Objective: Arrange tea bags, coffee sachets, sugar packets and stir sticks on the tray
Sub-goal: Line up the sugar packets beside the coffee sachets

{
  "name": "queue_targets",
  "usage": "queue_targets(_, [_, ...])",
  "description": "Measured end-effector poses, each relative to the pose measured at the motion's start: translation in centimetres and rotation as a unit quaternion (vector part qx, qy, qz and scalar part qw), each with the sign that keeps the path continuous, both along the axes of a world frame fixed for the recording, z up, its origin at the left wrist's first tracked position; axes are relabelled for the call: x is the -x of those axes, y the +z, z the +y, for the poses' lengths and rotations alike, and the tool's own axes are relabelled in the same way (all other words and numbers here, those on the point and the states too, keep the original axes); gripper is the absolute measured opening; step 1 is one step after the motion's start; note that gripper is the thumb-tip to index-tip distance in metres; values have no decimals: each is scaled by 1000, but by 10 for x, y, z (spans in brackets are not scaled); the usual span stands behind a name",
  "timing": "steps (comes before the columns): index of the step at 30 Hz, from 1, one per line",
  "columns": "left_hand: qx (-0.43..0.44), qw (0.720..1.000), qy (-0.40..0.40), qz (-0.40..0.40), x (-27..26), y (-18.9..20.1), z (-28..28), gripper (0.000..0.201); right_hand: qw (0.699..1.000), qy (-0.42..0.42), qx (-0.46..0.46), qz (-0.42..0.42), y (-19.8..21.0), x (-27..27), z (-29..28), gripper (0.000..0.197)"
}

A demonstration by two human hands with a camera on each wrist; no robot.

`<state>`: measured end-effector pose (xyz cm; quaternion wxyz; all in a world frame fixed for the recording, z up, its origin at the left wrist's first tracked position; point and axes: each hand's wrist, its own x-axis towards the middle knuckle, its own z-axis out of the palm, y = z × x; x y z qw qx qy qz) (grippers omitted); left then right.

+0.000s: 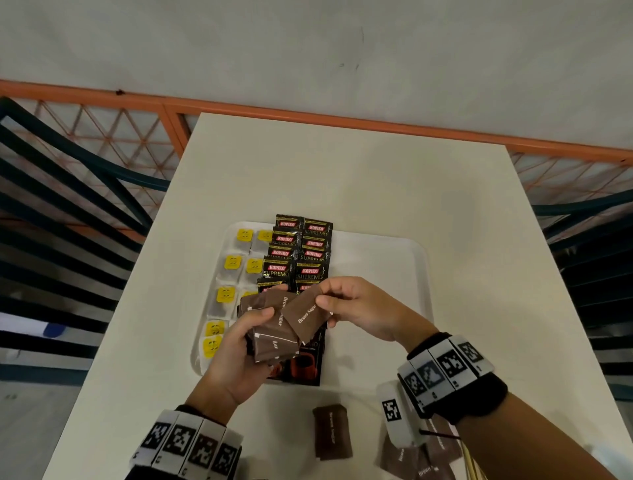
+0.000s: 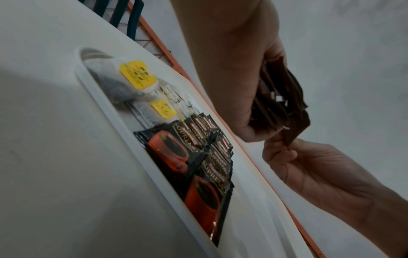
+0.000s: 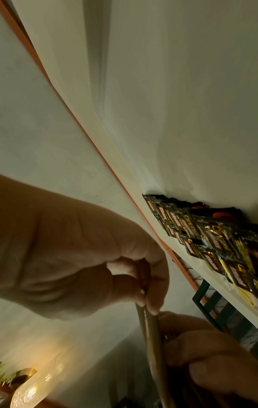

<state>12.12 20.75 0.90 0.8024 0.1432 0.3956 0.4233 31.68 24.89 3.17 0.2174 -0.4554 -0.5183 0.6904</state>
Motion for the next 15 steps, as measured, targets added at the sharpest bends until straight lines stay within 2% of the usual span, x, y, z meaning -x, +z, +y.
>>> queue_targets(6, [-8, 1000, 8, 18, -1, 0, 6, 80, 997, -77, -11, 12, -12, -2, 6, 16])
queue_targets(9, [-14, 1000, 19, 11, 3, -1, 4, 52, 984, -179, -16, 8, -20, -12, 15, 12])
queue_targets(10, [-14, 1000, 25, 10, 4, -1, 4, 49, 975, -222, -9, 12, -23, -18, 21, 11])
queue_targets(12, [-22, 999, 28, 7, 6, -3, 3, 59, 953, -302, 4, 21, -31, -30, 34, 12])
queue_targets(15, [-25, 999, 26, 8, 8, -5, 2, 57, 928, -371, 4, -23, -42, -45, 58, 17])
